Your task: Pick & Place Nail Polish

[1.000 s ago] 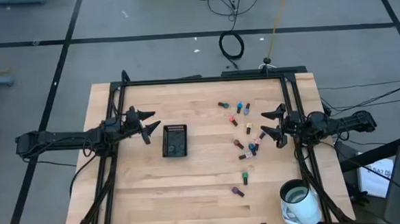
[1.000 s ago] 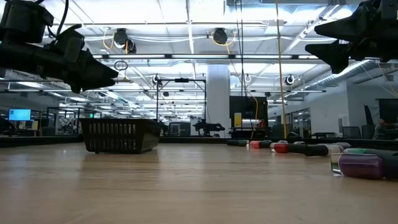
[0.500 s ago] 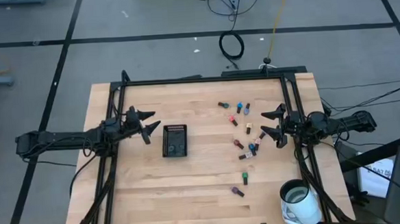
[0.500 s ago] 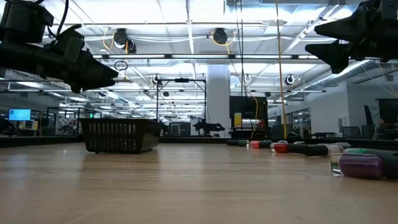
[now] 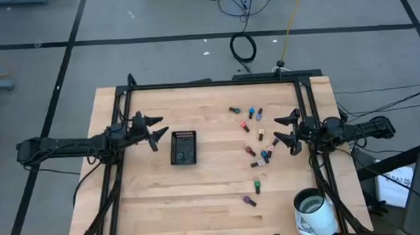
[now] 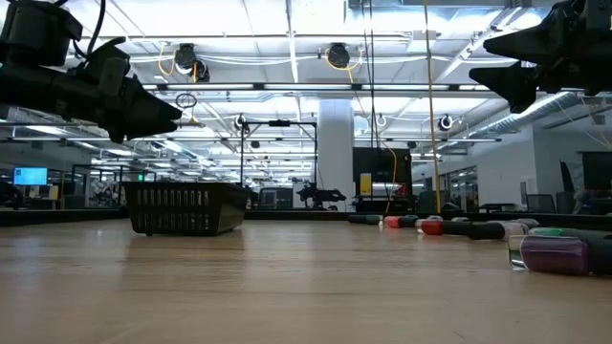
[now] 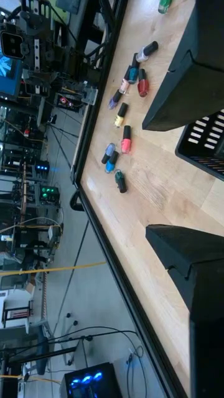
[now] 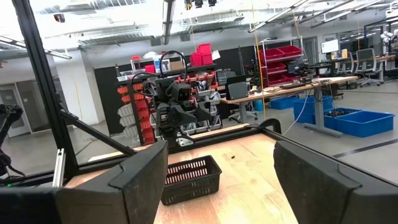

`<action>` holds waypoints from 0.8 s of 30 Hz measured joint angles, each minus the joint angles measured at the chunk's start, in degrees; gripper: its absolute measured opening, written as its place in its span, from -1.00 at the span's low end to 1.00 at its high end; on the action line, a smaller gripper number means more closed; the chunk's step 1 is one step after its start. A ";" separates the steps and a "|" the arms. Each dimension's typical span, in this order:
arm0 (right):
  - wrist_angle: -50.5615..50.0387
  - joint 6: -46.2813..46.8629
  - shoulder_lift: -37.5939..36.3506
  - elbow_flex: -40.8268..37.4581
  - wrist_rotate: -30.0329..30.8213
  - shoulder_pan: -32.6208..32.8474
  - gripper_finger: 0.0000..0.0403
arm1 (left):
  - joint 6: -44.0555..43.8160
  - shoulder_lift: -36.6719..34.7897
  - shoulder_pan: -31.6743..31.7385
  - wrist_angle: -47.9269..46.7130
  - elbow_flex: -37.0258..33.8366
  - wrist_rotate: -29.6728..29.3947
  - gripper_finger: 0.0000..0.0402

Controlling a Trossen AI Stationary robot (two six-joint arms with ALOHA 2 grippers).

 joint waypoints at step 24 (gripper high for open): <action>2.15 5.08 0.00 0.02 0.02 -0.02 0.39 | 0.00 -0.02 -0.01 0.01 -0.01 0.02 0.27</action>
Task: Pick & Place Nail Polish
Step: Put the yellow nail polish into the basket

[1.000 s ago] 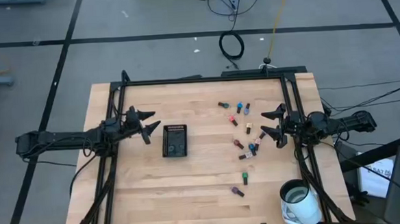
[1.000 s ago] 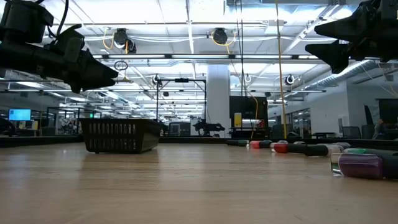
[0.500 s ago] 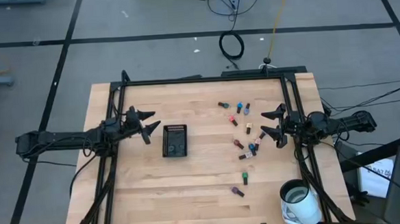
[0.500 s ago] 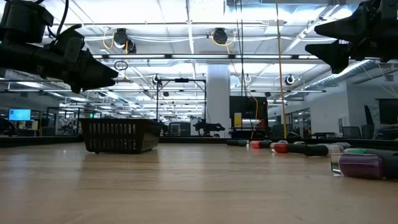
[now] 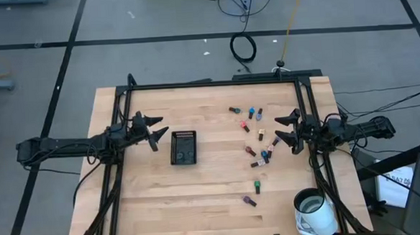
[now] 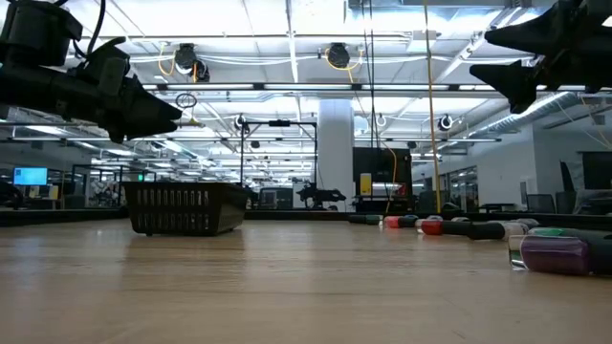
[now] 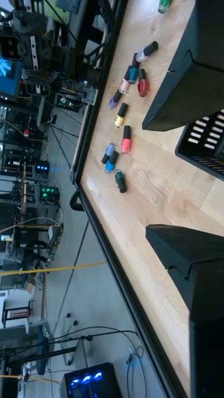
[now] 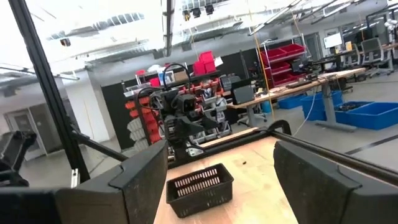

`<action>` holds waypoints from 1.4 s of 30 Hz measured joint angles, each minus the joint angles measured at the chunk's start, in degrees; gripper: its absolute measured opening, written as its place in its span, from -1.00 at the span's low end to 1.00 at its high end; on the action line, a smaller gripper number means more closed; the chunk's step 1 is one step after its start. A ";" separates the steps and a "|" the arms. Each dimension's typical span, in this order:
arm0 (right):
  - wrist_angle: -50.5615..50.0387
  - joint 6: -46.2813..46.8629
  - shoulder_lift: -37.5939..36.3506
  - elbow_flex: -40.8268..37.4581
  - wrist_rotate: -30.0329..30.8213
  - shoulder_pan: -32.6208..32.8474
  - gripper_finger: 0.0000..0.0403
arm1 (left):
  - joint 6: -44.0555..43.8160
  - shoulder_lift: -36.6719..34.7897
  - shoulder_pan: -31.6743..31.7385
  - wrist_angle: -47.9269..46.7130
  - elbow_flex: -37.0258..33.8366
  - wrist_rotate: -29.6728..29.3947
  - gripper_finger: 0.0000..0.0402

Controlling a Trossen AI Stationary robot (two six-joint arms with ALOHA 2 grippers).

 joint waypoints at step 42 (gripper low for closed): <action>-53.81 -10.48 63.13 37.35 -13.68 -11.23 0.23 | 0.00 0.00 -0.01 0.05 0.00 -0.02 0.27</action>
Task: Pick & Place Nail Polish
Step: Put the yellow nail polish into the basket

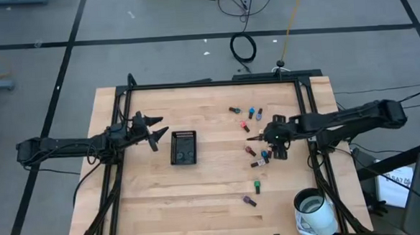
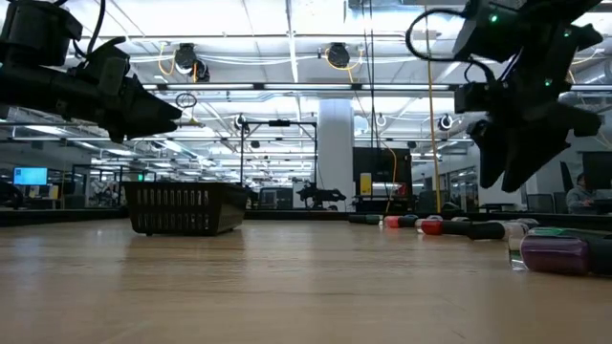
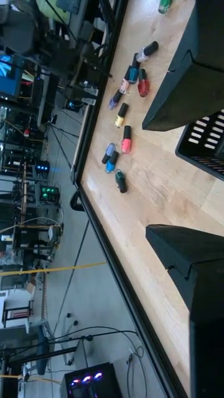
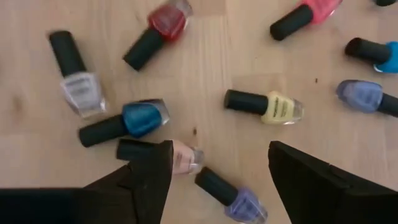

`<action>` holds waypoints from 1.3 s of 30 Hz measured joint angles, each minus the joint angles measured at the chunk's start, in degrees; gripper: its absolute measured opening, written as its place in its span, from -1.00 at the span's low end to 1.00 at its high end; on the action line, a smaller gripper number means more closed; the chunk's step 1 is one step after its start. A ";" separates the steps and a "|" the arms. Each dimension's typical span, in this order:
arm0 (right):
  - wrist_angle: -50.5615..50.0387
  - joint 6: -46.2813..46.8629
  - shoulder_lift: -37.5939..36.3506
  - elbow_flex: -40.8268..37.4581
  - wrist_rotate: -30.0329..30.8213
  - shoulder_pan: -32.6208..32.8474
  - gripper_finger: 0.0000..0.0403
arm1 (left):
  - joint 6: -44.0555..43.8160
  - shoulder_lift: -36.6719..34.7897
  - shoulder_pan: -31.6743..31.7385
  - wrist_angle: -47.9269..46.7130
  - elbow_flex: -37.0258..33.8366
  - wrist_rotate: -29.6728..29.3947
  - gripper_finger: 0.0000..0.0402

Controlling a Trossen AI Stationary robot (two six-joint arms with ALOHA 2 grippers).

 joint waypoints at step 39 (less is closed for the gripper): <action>3.75 41.11 19.16 5.35 -4.30 -6.13 -0.04 | 0.00 0.01 0.01 0.00 0.00 0.00 0.27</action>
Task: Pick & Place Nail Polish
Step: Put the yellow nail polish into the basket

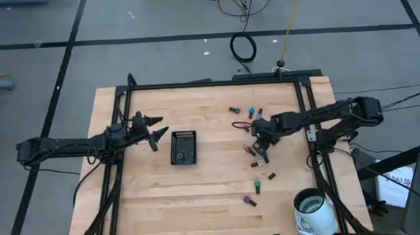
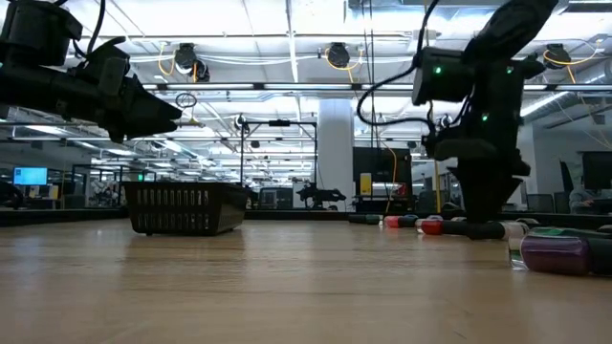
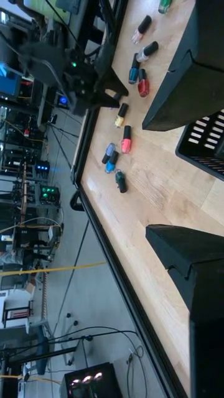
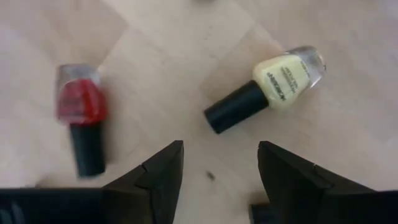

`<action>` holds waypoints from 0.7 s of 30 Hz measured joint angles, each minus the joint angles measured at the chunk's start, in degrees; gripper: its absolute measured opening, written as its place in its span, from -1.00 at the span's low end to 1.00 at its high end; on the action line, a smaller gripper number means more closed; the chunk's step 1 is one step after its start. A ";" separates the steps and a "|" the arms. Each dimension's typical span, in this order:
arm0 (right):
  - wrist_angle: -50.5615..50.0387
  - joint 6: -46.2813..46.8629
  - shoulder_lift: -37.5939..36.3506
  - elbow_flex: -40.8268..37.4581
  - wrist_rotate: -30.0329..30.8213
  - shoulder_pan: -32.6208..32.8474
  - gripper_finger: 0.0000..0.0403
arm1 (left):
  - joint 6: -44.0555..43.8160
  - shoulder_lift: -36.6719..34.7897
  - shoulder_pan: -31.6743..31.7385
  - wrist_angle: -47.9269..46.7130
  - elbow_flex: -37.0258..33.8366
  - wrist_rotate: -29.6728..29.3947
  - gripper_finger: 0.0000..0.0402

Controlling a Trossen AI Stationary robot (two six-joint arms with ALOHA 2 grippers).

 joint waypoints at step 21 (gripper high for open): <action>7.23 8.67 2.19 -0.05 3.15 -3.45 -0.07 | 0.00 0.00 0.00 0.00 0.01 0.00 0.27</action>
